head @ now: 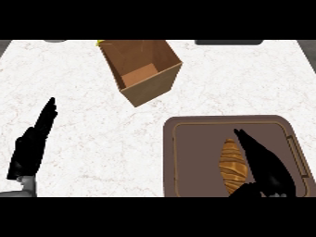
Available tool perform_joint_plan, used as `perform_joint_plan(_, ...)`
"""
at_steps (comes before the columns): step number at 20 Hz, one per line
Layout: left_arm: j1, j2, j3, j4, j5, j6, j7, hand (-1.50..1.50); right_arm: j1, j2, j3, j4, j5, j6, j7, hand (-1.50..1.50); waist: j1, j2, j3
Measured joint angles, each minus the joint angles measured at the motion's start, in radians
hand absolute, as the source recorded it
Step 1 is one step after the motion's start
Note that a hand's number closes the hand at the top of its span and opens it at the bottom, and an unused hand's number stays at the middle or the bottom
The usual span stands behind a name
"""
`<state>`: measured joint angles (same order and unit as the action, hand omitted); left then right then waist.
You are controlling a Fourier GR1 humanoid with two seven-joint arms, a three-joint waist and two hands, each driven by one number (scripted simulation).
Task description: Pick the croissant from the tray and place it in the cardboard box
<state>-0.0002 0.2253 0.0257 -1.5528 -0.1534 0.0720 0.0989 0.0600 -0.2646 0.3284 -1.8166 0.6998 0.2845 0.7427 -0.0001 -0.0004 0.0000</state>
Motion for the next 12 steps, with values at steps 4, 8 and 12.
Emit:
perform_joint_plan(4,0.007,-0.007,0.015,0.012,-0.006,-0.013,-0.022,0.00,0.001,0.027,0.009,0.007,0.025,0.025,0.011,-1.50,0.000,0.000,0.000)
perform_joint_plan(8,0.004,-0.009,0.030,0.008,-0.014,-0.028,-0.015,0.00,0.001,0.063,0.002,0.035,0.036,0.013,-0.011,1.50,0.000,-0.001,-0.001)
perform_joint_plan(12,-0.001,-0.029,0.023,0.021,-0.031,-0.017,-0.023,0.00,0.013,0.042,0.020,0.046,0.125,-0.059,-0.069,1.50,0.001,-0.003,-0.002)
